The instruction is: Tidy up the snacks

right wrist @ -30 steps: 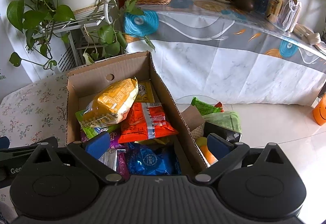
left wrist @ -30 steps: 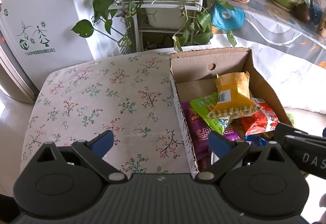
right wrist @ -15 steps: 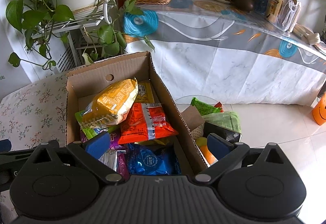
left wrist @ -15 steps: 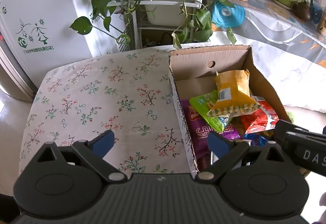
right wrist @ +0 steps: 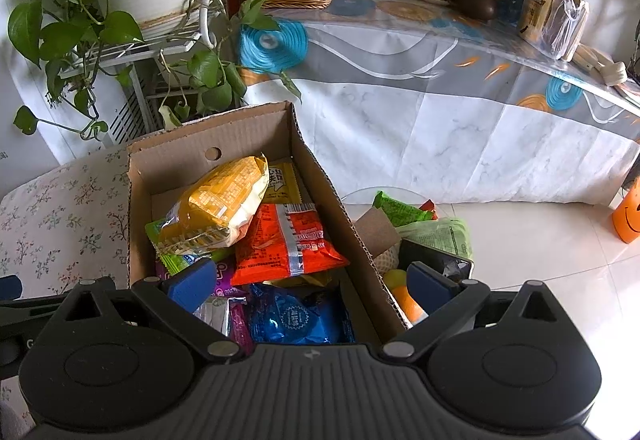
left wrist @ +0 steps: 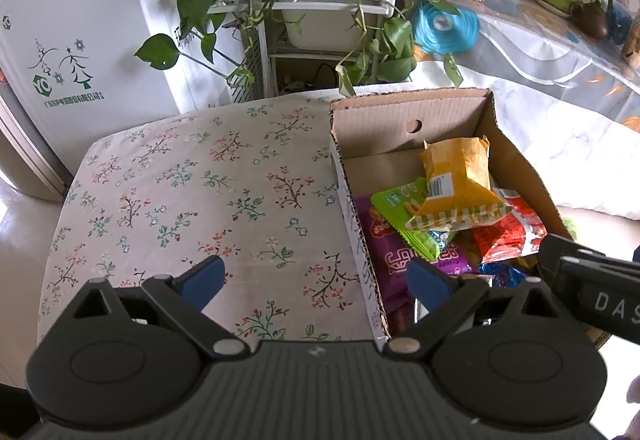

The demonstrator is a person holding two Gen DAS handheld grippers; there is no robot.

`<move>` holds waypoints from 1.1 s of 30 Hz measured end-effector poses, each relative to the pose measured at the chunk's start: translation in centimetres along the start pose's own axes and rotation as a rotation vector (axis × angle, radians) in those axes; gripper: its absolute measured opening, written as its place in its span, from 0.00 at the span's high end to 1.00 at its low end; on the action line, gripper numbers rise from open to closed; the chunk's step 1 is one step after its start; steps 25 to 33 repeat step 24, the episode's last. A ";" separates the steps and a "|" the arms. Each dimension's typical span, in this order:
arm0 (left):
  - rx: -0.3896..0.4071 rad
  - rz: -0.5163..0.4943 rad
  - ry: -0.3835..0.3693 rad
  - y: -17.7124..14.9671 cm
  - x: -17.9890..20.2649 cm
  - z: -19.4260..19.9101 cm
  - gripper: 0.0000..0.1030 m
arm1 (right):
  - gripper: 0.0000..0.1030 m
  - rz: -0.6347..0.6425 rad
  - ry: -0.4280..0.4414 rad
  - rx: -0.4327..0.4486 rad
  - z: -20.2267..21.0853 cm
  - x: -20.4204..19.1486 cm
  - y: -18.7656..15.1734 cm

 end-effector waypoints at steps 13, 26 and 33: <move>0.020 -0.008 0.014 -0.2 -1.1 0.8 0.01 | 0.00 -0.016 0.047 -0.005 0.0 -0.5 -0.2; 0.027 -0.017 0.001 -1.7 -4.4 2.1 0.01 | 0.00 -0.012 0.174 0.016 0.6 -2.9 -0.9; 0.027 -0.017 0.001 -1.7 -4.4 2.1 0.01 | 0.00 -0.012 0.174 0.016 0.6 -2.9 -0.9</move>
Point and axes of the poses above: each gripper's, at about its wrist camera, not at the fingertips, and z roughly against the way its jaws point, x to its right, y to its top, the point moved 1 cm from there along -z, roughly the way its jaws point, and after that the axes turned 4 degrees about -y, right-handed, at the moved point
